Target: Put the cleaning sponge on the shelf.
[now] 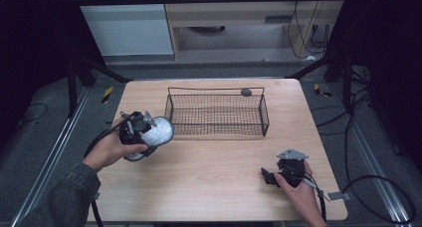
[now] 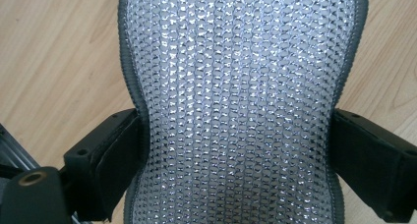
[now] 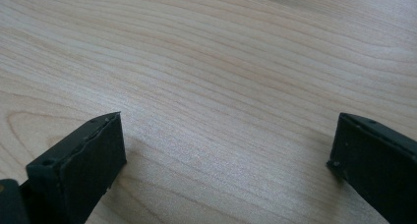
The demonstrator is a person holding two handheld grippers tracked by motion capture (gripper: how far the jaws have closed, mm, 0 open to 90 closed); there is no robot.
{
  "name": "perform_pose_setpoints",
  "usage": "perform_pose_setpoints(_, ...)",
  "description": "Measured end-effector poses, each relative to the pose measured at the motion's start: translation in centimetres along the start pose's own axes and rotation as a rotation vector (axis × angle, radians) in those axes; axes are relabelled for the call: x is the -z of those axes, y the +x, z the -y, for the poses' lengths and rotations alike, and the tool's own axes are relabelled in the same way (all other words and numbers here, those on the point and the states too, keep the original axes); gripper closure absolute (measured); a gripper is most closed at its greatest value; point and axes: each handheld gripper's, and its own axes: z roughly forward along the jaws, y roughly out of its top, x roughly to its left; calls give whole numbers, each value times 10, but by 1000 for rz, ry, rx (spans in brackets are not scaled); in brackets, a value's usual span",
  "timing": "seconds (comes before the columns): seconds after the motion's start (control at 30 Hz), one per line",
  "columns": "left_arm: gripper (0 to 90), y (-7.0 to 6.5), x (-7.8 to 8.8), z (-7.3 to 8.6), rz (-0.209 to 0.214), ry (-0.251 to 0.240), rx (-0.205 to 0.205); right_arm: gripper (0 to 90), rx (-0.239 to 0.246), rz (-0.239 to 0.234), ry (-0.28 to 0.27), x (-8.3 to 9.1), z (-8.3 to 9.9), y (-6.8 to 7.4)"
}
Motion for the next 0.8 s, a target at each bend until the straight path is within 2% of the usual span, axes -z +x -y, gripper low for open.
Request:
perform_pose_setpoints(0.2,85,4,10,-14,-19,-10,-19,4,6,1,2,0,0,0)
perform_pose_setpoints(0.47,85,12,25,-43,-52,-26,-56,4,2,0,1,0,0,0)
perform_pose_setpoints(0.53,85,17,29,-56,-62,-30,-79,4,3,-1,-1,0,0,0)
perform_pose_setpoints(0.67,85,20,31,-67,-65,-44,-104,4,5,-2,-2,-1,0,0)
perform_pose_setpoints(0.8,85,25,31,-79,-69,-48,-110,4,2,-1,-2,0,0,0)
